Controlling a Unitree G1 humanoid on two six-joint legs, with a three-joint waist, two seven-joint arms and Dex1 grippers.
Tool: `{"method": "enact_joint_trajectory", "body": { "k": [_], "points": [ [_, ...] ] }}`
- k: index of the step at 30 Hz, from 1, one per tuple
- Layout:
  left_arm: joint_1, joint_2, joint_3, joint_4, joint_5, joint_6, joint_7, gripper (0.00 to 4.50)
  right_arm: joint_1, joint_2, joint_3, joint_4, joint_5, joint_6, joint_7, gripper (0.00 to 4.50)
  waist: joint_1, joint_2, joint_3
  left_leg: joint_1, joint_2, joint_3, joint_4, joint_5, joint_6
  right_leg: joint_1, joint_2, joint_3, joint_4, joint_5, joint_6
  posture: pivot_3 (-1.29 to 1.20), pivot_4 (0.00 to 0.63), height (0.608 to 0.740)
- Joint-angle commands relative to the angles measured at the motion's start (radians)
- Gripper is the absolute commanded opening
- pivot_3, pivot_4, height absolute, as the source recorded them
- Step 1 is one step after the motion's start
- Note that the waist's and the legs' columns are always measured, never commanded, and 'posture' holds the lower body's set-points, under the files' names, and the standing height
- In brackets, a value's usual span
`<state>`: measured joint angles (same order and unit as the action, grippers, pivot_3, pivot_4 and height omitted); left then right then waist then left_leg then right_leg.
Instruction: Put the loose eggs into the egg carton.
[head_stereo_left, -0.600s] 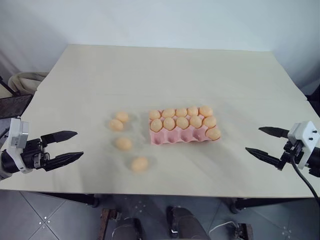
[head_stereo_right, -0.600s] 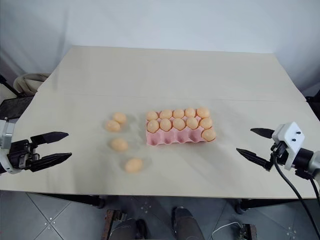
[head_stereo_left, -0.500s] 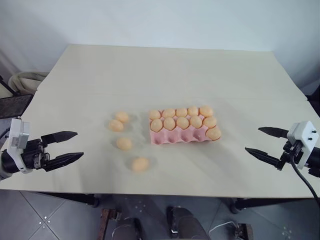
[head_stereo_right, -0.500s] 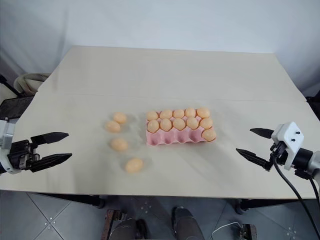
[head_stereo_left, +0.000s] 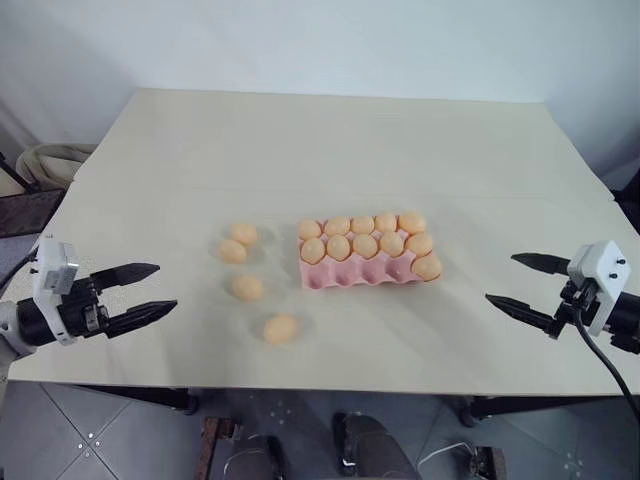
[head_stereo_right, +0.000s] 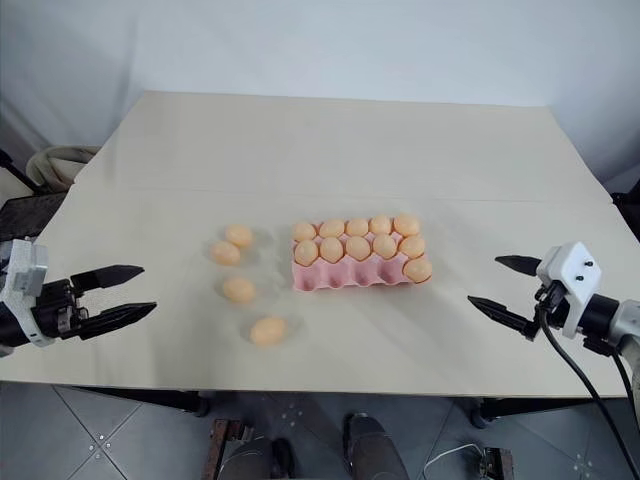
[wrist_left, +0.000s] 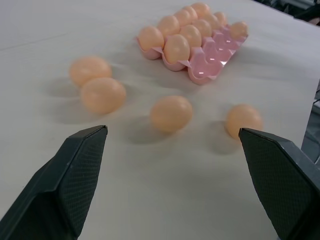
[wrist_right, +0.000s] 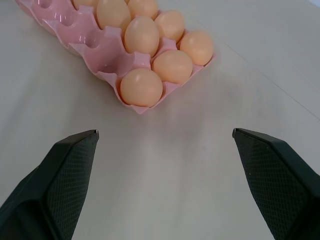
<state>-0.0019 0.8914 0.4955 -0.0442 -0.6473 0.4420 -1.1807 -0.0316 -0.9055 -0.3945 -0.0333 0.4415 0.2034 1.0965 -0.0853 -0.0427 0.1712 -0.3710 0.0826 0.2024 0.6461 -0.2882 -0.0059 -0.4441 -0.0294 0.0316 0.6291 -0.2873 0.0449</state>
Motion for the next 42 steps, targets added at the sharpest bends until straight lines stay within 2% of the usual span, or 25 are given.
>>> {"method": "enact_joint_trajectory", "body": {
  "k": [1, 9, 14, 18, 23, 31, 42],
  "points": [
    [0.035, -0.027, 0.033, -0.112, -0.024, 0.009, 0.058, 4.49, -0.017, -0.015, -0.009, 0.001, 0.008, -0.006, 0.012, 4.50, 0.000, 0.000, 0.000, 0.000, 0.000, 0.000, 0.000, 0.000, 0.000, 0.000, 0.000, 0.000, 0.000, 0.000, 0.000, 0.00, 0.150, 0.740],
    [0.073, -0.146, -0.063, -0.431, -0.039, 0.117, 0.319, 4.49, -0.074, -0.018, 0.040, 0.049, -0.002, -0.008, 0.040, 4.50, 0.002, 0.000, 0.000, 0.000, -0.001, 0.000, 0.002, 0.001, 0.001, 0.002, 0.000, 0.001, 0.000, 0.000, 0.000, 0.00, 0.150, 0.740],
    [0.059, -0.278, -0.133, -0.567, -0.015, 0.161, 0.547, 4.49, -0.108, -0.024, 0.056, 0.091, -0.002, -0.037, 0.091, 4.50, 0.003, 0.000, 0.000, 0.001, -0.001, -0.001, 0.002, 0.002, 0.002, 0.002, 0.000, 0.002, 0.000, 0.003, 0.006, 0.00, 0.150, 0.740],
    [0.051, -0.299, -0.239, -0.643, 0.004, 0.209, 0.620, 4.49, -0.121, -0.026, 0.050, 0.100, 0.020, -0.058, 0.155, 4.50, 0.003, 0.000, 0.000, 0.002, -0.001, -0.001, 0.003, 0.004, 0.005, 0.004, 0.002, 0.002, 0.000, 0.004, 0.007, 0.00, 0.150, 0.740],
    [0.053, -0.270, -0.363, -0.679, 0.059, 0.276, 0.681, 4.49, -0.116, -0.051, 0.056, 0.142, -0.011, -0.106, 0.212, 4.50, 0.002, 0.000, 0.000, 0.003, -0.001, -0.001, 0.003, 0.004, 0.005, 0.005, 0.002, 0.002, 0.000, 0.004, 0.007, 0.00, 0.150, 0.740],
    [0.051, -0.324, -0.500, -0.676, 0.129, 0.368, 0.816, 4.49, -0.109, -0.057, 0.056, 0.145, -0.018, -0.097, 0.201, 4.50, 0.002, 0.001, 0.000, 0.003, -0.002, -0.003, 0.005, 0.003, 0.004, 0.007, 0.001, 0.002, -0.001, 0.001, 0.002, 0.00, 0.150, 0.740],
    [-0.004, -0.372, -0.572, -0.601, 0.161, 0.469, 0.860, 4.49, -0.095, -0.063, 0.042, 0.131, -0.024, -0.088, 0.182, 4.50, 0.002, 0.000, 0.000, 0.009, -0.003, -0.004, 0.006, 0.003, 0.005, 0.015, 0.000, 0.002, -0.004, -0.001, -0.005, 0.00, 0.150, 0.740]
  ]
}}
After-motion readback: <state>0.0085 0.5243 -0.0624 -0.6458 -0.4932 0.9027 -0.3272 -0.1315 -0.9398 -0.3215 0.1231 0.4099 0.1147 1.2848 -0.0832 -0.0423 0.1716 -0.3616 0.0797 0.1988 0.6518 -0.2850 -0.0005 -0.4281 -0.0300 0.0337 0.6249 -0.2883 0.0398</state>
